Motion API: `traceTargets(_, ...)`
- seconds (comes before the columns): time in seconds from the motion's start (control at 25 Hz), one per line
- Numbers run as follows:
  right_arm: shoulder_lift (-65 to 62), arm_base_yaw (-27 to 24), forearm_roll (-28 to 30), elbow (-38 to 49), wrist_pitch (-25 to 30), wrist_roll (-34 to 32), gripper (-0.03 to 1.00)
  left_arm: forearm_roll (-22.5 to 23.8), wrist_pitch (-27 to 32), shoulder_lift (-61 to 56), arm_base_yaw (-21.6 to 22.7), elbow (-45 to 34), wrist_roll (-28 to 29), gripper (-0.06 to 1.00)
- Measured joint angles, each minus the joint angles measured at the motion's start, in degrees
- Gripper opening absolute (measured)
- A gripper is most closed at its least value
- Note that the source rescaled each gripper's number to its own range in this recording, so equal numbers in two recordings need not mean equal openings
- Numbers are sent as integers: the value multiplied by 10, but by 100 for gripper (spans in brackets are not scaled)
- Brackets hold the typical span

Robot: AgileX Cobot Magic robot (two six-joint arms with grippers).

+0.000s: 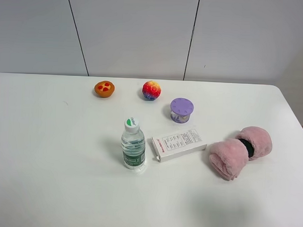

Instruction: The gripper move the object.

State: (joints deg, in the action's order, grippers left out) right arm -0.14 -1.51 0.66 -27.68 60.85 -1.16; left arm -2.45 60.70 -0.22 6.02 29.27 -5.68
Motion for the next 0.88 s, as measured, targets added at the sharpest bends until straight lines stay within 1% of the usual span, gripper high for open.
traceTargets(0.88,0,0,0,0,0,0,100,0,0,0,0,0,1,100)
